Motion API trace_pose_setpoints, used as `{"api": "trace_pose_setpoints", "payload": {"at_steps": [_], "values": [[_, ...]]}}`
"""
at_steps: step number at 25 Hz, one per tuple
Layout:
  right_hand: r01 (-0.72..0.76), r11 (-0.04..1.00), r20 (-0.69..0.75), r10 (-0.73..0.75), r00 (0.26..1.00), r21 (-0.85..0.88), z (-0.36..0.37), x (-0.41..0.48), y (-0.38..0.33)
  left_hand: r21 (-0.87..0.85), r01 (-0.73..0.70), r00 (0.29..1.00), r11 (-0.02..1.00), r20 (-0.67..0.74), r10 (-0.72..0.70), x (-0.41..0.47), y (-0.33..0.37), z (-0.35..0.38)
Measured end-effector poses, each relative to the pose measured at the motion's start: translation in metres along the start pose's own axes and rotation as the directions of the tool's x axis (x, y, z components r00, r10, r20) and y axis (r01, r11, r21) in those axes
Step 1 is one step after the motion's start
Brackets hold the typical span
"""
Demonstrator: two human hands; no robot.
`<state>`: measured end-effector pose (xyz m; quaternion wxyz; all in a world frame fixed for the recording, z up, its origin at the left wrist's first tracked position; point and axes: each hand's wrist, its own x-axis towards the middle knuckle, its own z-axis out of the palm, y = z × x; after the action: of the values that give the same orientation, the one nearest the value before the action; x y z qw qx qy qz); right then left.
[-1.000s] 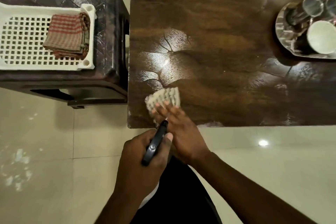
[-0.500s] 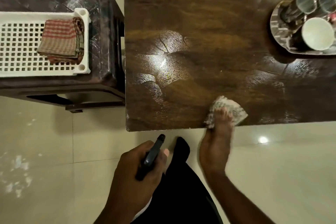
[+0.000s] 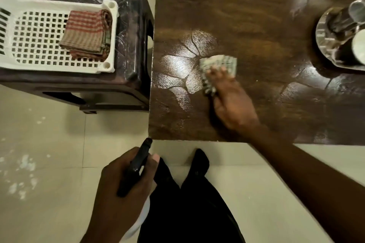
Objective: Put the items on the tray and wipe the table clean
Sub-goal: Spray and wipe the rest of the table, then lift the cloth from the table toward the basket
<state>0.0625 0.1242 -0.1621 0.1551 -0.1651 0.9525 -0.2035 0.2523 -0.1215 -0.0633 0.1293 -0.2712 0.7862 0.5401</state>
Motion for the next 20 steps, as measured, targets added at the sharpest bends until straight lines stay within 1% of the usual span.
{"api": "trace_pose_setpoints", "payload": {"at_steps": [1,3,4,5,6,7,8,9,10,11,12,13,14,15,16,17,18,19,20], "values": [[-0.139,0.99,-0.083,0.14,0.987,0.022,-0.015,0.012,0.02,0.004,-0.004,1.0,1.0,-0.014,0.004,0.0,-0.001,0.0],[-0.352,0.928,-0.206,0.371,0.905,0.122,-0.03,0.042,0.033,0.009,0.0,0.998,1.0,-0.06,0.0,0.001,0.0,0.0],[-0.401,0.902,-0.234,0.43,0.872,0.161,-0.029,0.058,0.026,0.005,-0.006,0.997,1.0,-0.081,0.007,0.002,0.002,0.0],[-0.401,0.899,-0.237,0.434,0.869,0.176,-0.022,0.071,0.011,0.002,-0.013,0.995,1.0,-0.097,0.014,0.002,0.005,0.001],[-0.345,0.923,-0.225,0.378,0.898,0.17,-0.013,0.079,-0.006,0.007,-0.018,0.994,1.0,-0.111,0.019,0.002,0.008,0.001],[-0.255,0.955,-0.195,0.282,0.939,0.153,-0.003,0.082,-0.025,0.009,-0.021,0.992,1.0,-0.121,0.022,0.003,0.01,0.001],[-0.145,0.981,-0.138,0.163,0.977,0.131,0.01,0.076,-0.043,0.007,-0.023,0.991,1.0,-0.132,0.023,0.004,0.012,0.002],[-0.029,0.994,-0.058,0.035,0.998,0.106,0.023,0.063,-0.059,0.002,-0.024,0.99,1.0,-0.14,0.025,0.004,0.015,0.002],[0.076,0.993,0.035,-0.08,0.996,0.085,0.034,0.042,-0.073,0.0,-0.029,0.989,1.0,-0.142,0.029,0.003,0.02,0.0],[0.166,0.983,0.108,-0.174,0.979,0.074,0.041,0.017,-0.085,-0.009,-0.032,0.99,0.999,-0.14,0.031,-0.001,0.026,-0.002],[0.234,0.97,0.153,-0.242,0.958,0.072,0.042,-0.009,-0.092,-0.014,-0.039,0.99,0.999,-0.136,0.037,-0.005,0.035,-0.005],[0.274,0.957,0.187,-0.287,0.94,0.092,0.04,-0.033,-0.095,-0.02,-0.047,0.99,0.999,-0.137,0.044,-0.011,0.047,-0.009],[0.265,0.955,0.224,-0.289,0.931,0.13,0.033,-0.053,-0.095,-0.04,-0.061,0.987,0.997,-0.15,0.054,-0.019,0.06,-0.014],[0.195,0.964,0.257,-0.238,0.937,0.184,0.026,-0.069,-0.095,-0.065,-0.074,0.983,0.995,-0.171,0.062,-0.027,0.073,-0.019],[0.038,0.959,0.288,-0.123,0.95,0.281,0.014,-0.08,-0.097,-0.09,-0.091,0.979,0.992,-0.193,0.072,-0.034,0.084,-0.025],[-0.201,0.877,0.326,0.054,0.944,0.435,-0.004,-0.087,-0.101,-0.104,-0.103,0.974,0.989,-0.213,0.079,-0.043,0.098,-0.033],[-0.431,0.664,0.392,0.219,0.893,0.611,-0.022,-0.09,-0.107,-0.107,-0.11,0.969,0.988,-0.231,0.083,-0.054,0.11,-0.041],[-0.549,0.415,0.456,0.306,0.835,0.726,-0.042,-0.093,-0.112,-0.114,-0.106,0.967,0.988,-0.245,0.075,-0.067,0.123,-0.048],[-0.584,0.205,0.507,0.33,0.796,0.785,-0.064,-0.095,-0.113,-0.131,-0.104,0.963,0.986,-0.261,0.067,-0.079,0.138,-0.054]]}}
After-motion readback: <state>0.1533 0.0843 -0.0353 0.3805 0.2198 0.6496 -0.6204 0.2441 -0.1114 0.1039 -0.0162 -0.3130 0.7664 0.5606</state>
